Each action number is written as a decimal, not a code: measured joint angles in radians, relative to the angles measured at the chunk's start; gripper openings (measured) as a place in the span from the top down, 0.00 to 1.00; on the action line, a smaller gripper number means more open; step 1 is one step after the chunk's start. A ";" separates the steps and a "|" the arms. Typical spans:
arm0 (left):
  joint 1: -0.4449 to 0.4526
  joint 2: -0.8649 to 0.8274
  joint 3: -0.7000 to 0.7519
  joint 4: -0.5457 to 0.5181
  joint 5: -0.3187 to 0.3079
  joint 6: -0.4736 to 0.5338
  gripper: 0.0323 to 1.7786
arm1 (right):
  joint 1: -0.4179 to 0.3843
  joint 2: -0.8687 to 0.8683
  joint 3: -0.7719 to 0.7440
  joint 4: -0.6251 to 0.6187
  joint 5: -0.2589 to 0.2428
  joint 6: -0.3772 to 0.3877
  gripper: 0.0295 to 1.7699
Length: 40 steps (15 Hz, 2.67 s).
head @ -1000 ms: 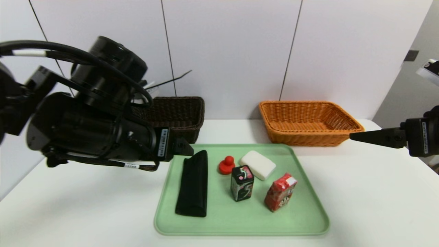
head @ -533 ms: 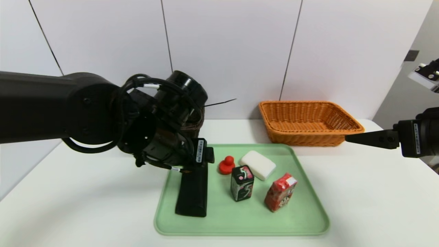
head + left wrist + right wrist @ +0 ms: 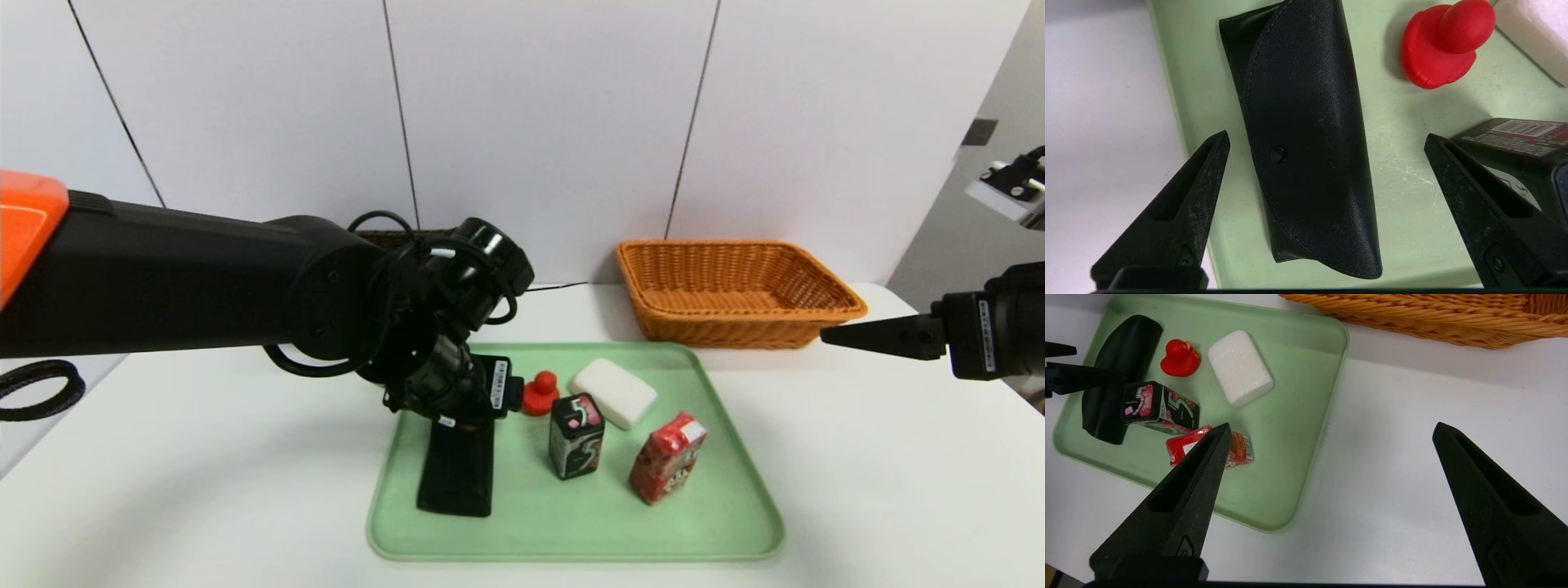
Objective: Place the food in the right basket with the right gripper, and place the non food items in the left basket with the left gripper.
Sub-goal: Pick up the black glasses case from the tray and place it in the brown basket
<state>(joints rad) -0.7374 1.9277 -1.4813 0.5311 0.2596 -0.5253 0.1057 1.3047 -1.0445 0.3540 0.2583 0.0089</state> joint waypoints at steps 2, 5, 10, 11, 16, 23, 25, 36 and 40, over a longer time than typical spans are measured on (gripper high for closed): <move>0.001 0.011 0.004 0.001 0.000 0.000 0.05 | 0.000 0.000 0.001 -0.001 0.001 0.000 0.04; 0.003 0.032 0.012 0.001 0.003 -0.013 0.05 | 0.000 -0.001 0.003 -0.001 0.000 0.000 0.04; 0.004 0.080 0.017 0.001 0.042 -0.030 0.05 | -0.003 -0.006 0.013 0.000 0.000 0.000 0.04; 0.004 0.087 0.017 0.001 0.042 -0.030 0.05 | -0.004 -0.007 0.015 0.000 0.000 0.000 0.04; 0.004 0.107 0.017 0.001 0.043 -0.033 0.22 | -0.005 -0.012 0.017 -0.002 0.000 0.000 0.04; 0.004 0.081 0.019 0.011 0.042 -0.030 0.66 | -0.004 -0.021 0.016 -0.002 0.003 0.000 0.04; 0.004 0.047 0.019 0.039 0.041 -0.031 0.72 | -0.005 -0.021 0.016 -0.002 0.003 0.000 0.04; 0.063 -0.255 -0.085 0.136 0.043 0.067 0.74 | -0.004 -0.023 0.017 -0.003 0.002 -0.002 0.04; 0.186 -0.280 -0.221 0.141 0.022 0.282 0.74 | -0.004 -0.030 0.020 -0.002 -0.001 -0.003 0.04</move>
<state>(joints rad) -0.5517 1.6472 -1.7019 0.6726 0.2819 -0.2434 0.1015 1.2747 -1.0247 0.3517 0.2577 0.0057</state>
